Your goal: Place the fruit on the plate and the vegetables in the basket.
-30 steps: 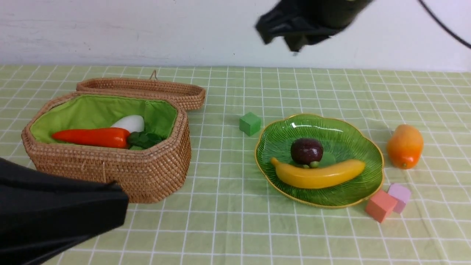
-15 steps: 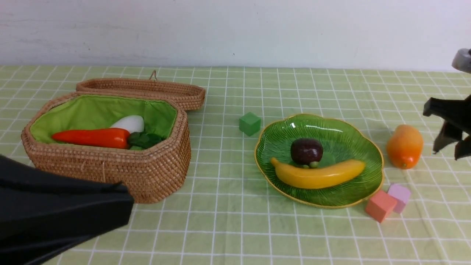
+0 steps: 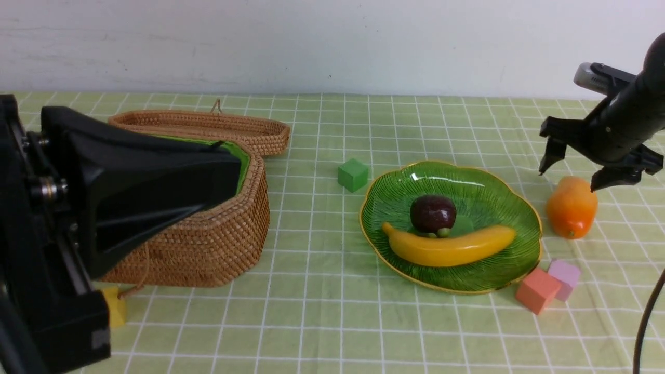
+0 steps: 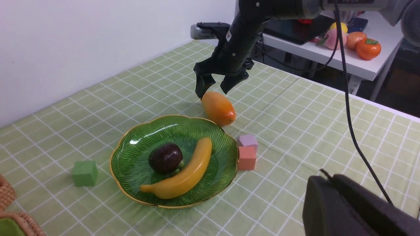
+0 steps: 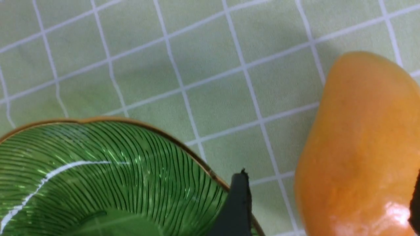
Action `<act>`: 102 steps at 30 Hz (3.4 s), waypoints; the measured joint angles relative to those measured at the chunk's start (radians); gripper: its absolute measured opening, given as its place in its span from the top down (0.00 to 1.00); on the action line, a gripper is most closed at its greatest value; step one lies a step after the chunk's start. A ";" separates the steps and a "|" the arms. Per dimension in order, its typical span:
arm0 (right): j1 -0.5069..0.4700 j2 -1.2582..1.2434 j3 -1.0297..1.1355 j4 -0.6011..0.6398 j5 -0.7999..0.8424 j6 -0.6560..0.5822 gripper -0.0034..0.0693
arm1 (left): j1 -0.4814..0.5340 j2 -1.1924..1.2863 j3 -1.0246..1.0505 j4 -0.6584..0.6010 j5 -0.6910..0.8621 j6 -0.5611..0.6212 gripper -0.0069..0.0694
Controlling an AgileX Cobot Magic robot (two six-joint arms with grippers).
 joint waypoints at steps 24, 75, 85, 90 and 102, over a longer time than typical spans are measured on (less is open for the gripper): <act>-0.064 0.195 -0.064 0.007 -0.015 0.113 0.08 | 0.000 0.000 0.001 -0.023 0.040 0.001 0.91; 0.239 0.175 -0.323 -0.053 0.316 -0.176 0.03 | 0.000 0.000 0.004 -0.018 0.106 0.054 0.90; 0.239 -0.036 -0.312 -0.051 0.367 -0.177 0.43 | 0.000 -0.022 0.005 0.033 0.072 0.042 0.92; 0.239 -0.256 -0.193 -0.048 0.371 -0.177 0.76 | 0.000 -0.148 0.045 0.096 0.076 -0.050 0.93; 0.239 -0.935 0.432 -0.055 0.383 -0.129 0.95 | 0.000 -0.631 0.410 0.123 -0.008 -0.183 0.93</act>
